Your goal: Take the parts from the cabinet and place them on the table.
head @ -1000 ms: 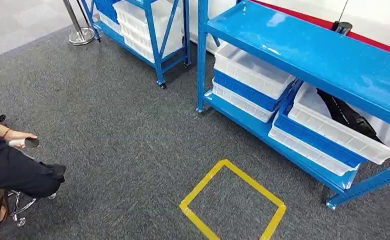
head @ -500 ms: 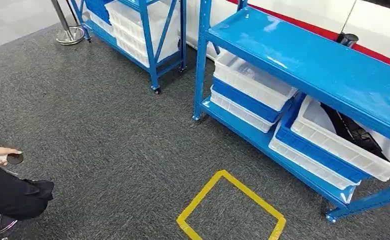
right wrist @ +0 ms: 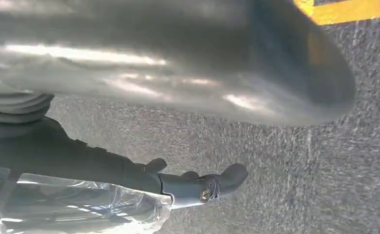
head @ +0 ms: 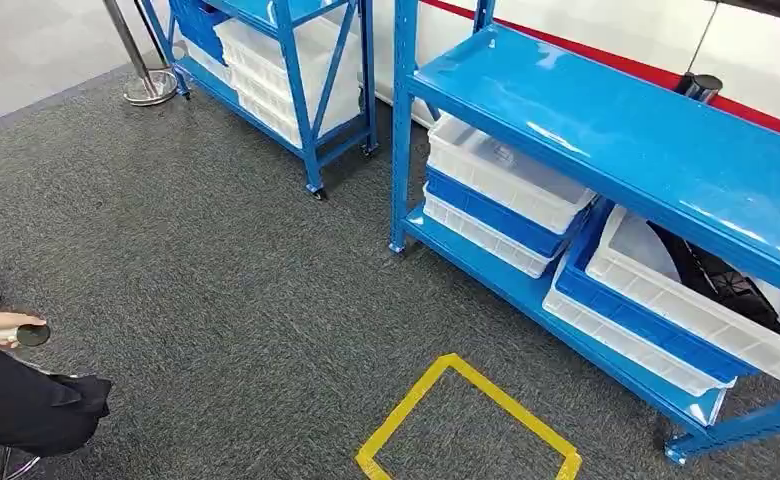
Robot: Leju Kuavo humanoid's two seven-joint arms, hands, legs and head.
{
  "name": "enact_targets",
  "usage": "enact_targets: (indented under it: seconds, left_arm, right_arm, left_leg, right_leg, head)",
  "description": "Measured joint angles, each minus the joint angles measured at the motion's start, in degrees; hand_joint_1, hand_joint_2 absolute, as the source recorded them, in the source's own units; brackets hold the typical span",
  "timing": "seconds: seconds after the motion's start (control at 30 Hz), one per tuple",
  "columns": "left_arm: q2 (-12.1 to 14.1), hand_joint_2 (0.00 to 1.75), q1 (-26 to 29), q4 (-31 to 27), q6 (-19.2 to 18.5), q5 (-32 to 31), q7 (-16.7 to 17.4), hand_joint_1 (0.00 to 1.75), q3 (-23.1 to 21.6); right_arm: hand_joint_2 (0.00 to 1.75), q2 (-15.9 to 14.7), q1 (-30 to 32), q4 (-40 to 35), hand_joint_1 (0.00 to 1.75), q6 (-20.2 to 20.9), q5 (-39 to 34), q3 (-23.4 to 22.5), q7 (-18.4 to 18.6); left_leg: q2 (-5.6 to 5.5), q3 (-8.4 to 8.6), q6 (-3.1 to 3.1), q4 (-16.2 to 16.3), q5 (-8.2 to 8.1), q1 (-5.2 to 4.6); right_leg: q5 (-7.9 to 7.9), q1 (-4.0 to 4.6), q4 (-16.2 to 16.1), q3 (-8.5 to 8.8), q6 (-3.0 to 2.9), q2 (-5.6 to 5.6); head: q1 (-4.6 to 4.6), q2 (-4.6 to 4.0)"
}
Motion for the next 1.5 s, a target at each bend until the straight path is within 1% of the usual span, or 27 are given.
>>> enact_targets:
  seconds: [0.07, 0.1, 0.13, 0.2, 0.23, 0.3, 0.33, 0.4, 0.43, 0.53, 0.57, 0.63, 0.7, 0.77, 0.83, 0.87, 0.9, 1.03, 1.1, 1.13, 1.2, 1.23, 1.3, 1.33, 1.37, 1.4, 1.5]
  left_arm:
    - [0.0, 0.00, 0.1, 0.0, 0.0, 0.0, 0.0, 0.00, 0.0]
    - [0.0, 0.00, 0.2, 0.0, 0.0, 0.0, 0.0, 0.00, 0.0]
    - [0.1, 0.00, 0.2, 0.0, 0.1, 0.0, 0.0, 0.00, 0.0]
    - [0.2, 0.00, 0.2, 0.0, 0.1, 0.0, 0.0, 0.00, 0.0]
    - [0.2, 0.00, 0.2, 0.0, 0.1, 0.0, 0.0, 0.00, 0.0]
    - [0.1, 0.00, 0.0, 0.0, 0.1, 0.0, 0.1, 0.00, 0.0]
    - [0.0, 0.00, 0.0, 0.0, 0.2, 0.0, 0.2, 0.00, 0.0]
    - [0.0, 0.00, 0.0, 0.0, 0.2, 0.0, 0.2, 0.00, 0.0]
    - [0.1, 0.00, 0.0, 0.0, 0.2, 0.0, 0.2, 0.00, 0.0]
    - [0.0, 0.00, 0.0, 0.0, 0.2, -0.3, 0.2, 0.00, 0.0]
    - [0.0, 0.00, 0.0, 0.0, 0.2, -0.4, 0.2, 0.00, -0.1]
    - [0.0, 0.00, 0.0, 0.0, 0.2, -0.4, 0.3, 0.00, -0.1]
    - [0.0, 0.00, 0.0, 0.0, 0.2, -0.4, 0.3, 0.00, -0.1]
    - [0.0, 0.00, 0.1, 0.0, -0.1, -0.8, 0.3, 0.00, -0.2]
    - [0.0, 0.00, 0.1, 0.0, -1.1, -1.9, -0.2, 0.00, -0.7]
    - [0.0, 0.00, 0.1, 0.0, -1.2, -2.4, -0.4, 0.00, -0.9]
    - [0.2, 0.00, 0.2, 0.0, -1.0, -2.9, -0.5, 0.00, -1.2]
    - [0.0, 0.00, -0.1, 0.0, 0.2, -3.5, -0.3, 0.00, -2.2]
    - [0.1, 0.00, -0.1, 0.0, 0.5, -3.5, -0.2, 0.00, -2.3]
    - [0.1, 0.00, 0.0, 0.0, 0.7, -3.5, -0.2, 0.00, -2.3]
    - [0.1, 0.00, 0.3, 0.0, 1.0, -3.5, 0.0, 0.00, -2.3]
    - [0.1, 0.00, 0.4, 0.0, 1.1, -3.5, 0.0, 0.00, -2.3]
    - [0.1, 0.00, 0.3, 0.0, 1.1, -3.5, 0.0, 0.00, -2.3]
    - [0.2, 0.00, 0.3, 0.0, 1.1, -3.5, 0.0, 0.00, -2.3]
    - [0.3, 0.00, 0.3, 0.0, 1.1, -3.5, 0.0, 0.00, -2.3]
    - [0.5, 0.00, 0.3, 0.0, 1.1, -3.5, 0.0, 0.00, -2.3]
    - [0.4, 0.00, 0.1, 0.0, 1.2, -3.5, 0.0, 0.00, -2.3]
  right_arm:
    - [0.00, 0.0, 0.0, 0.0, 0.00, 0.0, 0.0, -0.1, 0.0]
    - [0.00, 0.0, 0.0, 0.0, 0.00, 0.0, 0.0, -0.1, -0.1]
    - [0.00, 0.0, 0.0, 0.0, 0.00, 0.0, 0.0, -0.1, -0.3]
    - [0.00, 0.0, 0.1, 0.0, 0.00, 0.0, 0.2, -0.1, -0.6]
    - [0.00, 0.0, 0.1, 0.0, 0.00, 0.0, 0.2, -0.2, -0.7]
    - [0.00, 0.0, -0.1, 0.0, 0.00, 0.1, -0.1, -0.3, -1.0]
    - [0.00, -0.1, -0.2, 0.0, 0.00, 0.2, -0.4, -0.5, -1.1]
    - [0.00, -0.1, -0.3, 0.0, 0.00, 0.2, -1.1, -1.0, -1.5]
    - [0.00, 0.0, -0.3, 0.0, 0.00, 0.2, -1.5, -1.2, -1.8]
    - [0.00, -0.1, -0.4, 0.1, 0.00, 0.2, -2.0, -1.8, -2.1]
    - [0.00, -0.2, -0.5, 0.1, 0.00, 0.2, -2.1, -2.0, -2.1]
    - [0.00, -0.1, -0.6, 0.1, 0.00, 0.3, -2.2, -2.3, -2.1]
    - [0.00, -0.2, -0.5, 0.1, 0.00, 0.3, -2.2, -2.4, -2.1]
    - [0.00, -0.3, -0.4, 0.1, 0.00, 0.4, -2.4, -2.7, -2.1]
    - [0.00, -0.4, -0.4, 0.1, 0.00, 0.6, -2.4, -2.8, -2.5]
    - [0.00, -0.3, -0.5, 0.1, 0.00, 0.7, -2.3, -2.8, -2.5]
    - [0.00, -0.1, -0.7, 0.2, 0.00, 1.1, -2.3, -2.8, -2.5]
    - [0.00, -0.4, -0.8, 0.3, 0.00, 1.8, -2.6, -2.9, -2.3]
    - [0.00, -0.3, -0.8, 0.3, 0.00, 1.9, -2.7, -3.1, -2.1]
    - [0.00, -0.3, -0.9, 0.3, 0.00, 2.1, -2.9, -3.3, -1.9]
    - [0.00, -0.2, -0.9, 0.3, 0.00, 2.2, -2.9, -3.5, -1.9]
    - [0.00, -0.1, -0.8, 0.3, 0.00, 2.3, -2.9, -3.6, -1.9]
    - [0.00, -0.1, -0.7, 0.3, 0.00, 2.3, -3.0, -3.7, -1.9]
    - [0.00, -0.1, -0.7, 0.3, 0.00, 2.3, -3.0, -3.7, -1.9]
    - [0.00, 0.1, -0.8, 0.3, 0.00, 2.3, -3.0, -3.7, -1.9]
    - [0.00, 0.3, -0.9, 0.4, 0.00, 2.3, -3.0, -3.7, -1.8]
    - [0.00, 0.2, -0.8, 0.4, 0.00, 2.2, -3.0, -3.7, -1.8]
  left_leg:
    - [0.01, -4.49, -0.42, 7.4, -2.56, 0.04]
    - [0.04, -5.10, -0.49, 7.6, -1.64, 0.05]
    - [0.12, -4.37, -0.48, 5.2, 0.66, 0.06]
    - [0.32, 0.34, -0.31, -4.7, 6.33, 0.11]
    - [0.37, 2.36, -0.04, -8.9, 7.56, 0.12]
    - [0.27, 2.80, 0.58, -9.4, 7.49, -0.05]
    - [0.25, 2.75, 0.56, -9.4, 7.46, -0.12]
    - [0.19, 2.74, 0.68, -9.3, 7.40, -0.32]
    - [0.12, 2.70, 1.50, -9.1, 6.99, -0.74]
    - [0.59, 3.65, 2.53, -10.2, 7.38, 0.12]
    - [0.85, 4.07, 2.76, -10.5, 7.39, 0.03]
    - [1.49, 4.21, 3.04, -10.6, 7.33, 0.06]
    - [2.18, 4.24, 2.96, -10.6, 7.09, 0.06]
    - [2.85, 4.61, 2.53, -10.6, 6.79, 0.27]
    - [3.60, 5.23, 1.90, -10.5, 6.37, 0.57]
    - [4.06, 5.62, 1.44, -10.5, 6.12, 0.43]
    - [4.35, 5.92, 0.84, -10.5, 5.64, 0.13]
    - [6.17, 7.14, -1.16, -11.1, 5.00, 0.89]
    - [2.03, 5.67, -1.49, -6.8, 1.83, 1.05]
    - [0.97, 3.01, -1.49, -1.4, -1.08, 0.96]
    - [0.57, -1.41, -1.30, 6.5, -3.68, 0.86]
    - [0.51, -2.34, -1.05, 7.3, -3.01, 0.75]
    - [0.18, -0.56, -0.11, 1.5, 2.01, 0.39]
    - [-0.57, 1.71, 0.52, -3.9, 5.20, 0.18]
    - [-3.00, 3.61, 1.34, -8.5, 7.33, -0.02]
    - [-4.10, 4.10, 1.67, -9.5, 6.58, 0.01]
    - [-2.39, 4.29, 1.67, -9.9, 6.61, -0.66]
  right_leg:
    - [-0.26, 0.09, 0.0, 0.16, -0.29, -0.03]
    - [-0.41, 0.08, 0.0, 0.28, -0.32, -0.01]
    - [-0.59, 0.04, 0.0, 0.54, -0.28, 0.04]
    - [-1.20, -0.03, 0.0, 1.31, 0.21, 0.10]
    - [-1.48, 0.04, 0.1, 1.38, 0.50, 0.09]
    - [-2.26, 0.62, 0.4, 1.31, 0.87, 0.11]
    - [-2.46, 0.61, 0.3, 1.36, 0.15, 0.09]
    - [-2.25, 0.51, 0.1, 1.45, 0.27, 0.08]
    - [-2.08, 0.18, -0.5, 1.64, 1.33, 0.03]
    - [-2.56, 0.08, 0.0, 1.91, 2.24, 0.20]
    - [-3.45, 0.19, 1.6, 1.24, 2.22, 0.12]
    - [-7.10, -0.30, 10.3, -3.55, 1.86, 0.11]
    - [-9.18, -0.76, 18.0, -8.22, 2.26, 0.10]
    - [-6.53, -1.34, 15.2, -7.92, 3.84, -0.12]
    - [-1.41, -1.71, 4.1, -2.96, 5.36, -1.87]
    - [0.12, -1.81, 0.3, -1.31, 5.32, -4.38]
    - [0.34, -1.53, 0.4, -1.50, 4.82, -5.24]
    - [0.47, -1.15, 0.4, -1.01, 2.08, -2.11]
    - [0.71, -1.31, 0.4, -1.01, 1.48, -1.11]
    - [0.60, -1.11, 0.4, -1.03, 1.32, -0.38]
    - [0.49, -0.59, 0.4, -0.97, 1.14, 1.02]
    - [0.42, -0.35, 0.4, -0.85, 1.04, 1.75]
    - [0.30, 0.07, 0.4, -0.40, 0.87, 3.22]
    - [0.24, 0.23, 0.4, -0.14, 0.81, 4.04]
    - [0.20, 0.17, 0.4, -0.09, 0.77, 4.64]
    - [0.08, 0.77, 0.5, -0.23, 0.93, 5.08]
    - [0.11, -0.02, 0.4, -1.16, 1.58, 6.53]
  head:
    - [-0.06, 0.00]
    - [-0.06, 0.00]
    - [-0.11, 0.00]
    - [-0.20, 0.00]
    - [-0.30, 0.00]
    - [-0.20, 0.00]
    - [-0.15, 0.00]
    - [-0.15, 0.00]
    - [-0.20, 0.00]
    - [-0.31, 0.00]
    - [0.04, 0.00]
    - [0.74, 0.00]
    - [0.72, 0.00]
    - [0.77, 0.00]
    - [0.85, 0.00]
    - [0.98, 0.00]
    - [1.18, 0.00]
    - [0.92, 0.00]
    - [0.35, 0.00]
    - [0.04, 0.00]
    - [-0.15, 0.00]
    - [-0.20, 0.00]
    - [-0.28, 0.00]
    - [-0.31, 0.00]
    - [-0.30, 0.00]
    - [-0.13, 0.00]
    - [-0.35, 0.00]
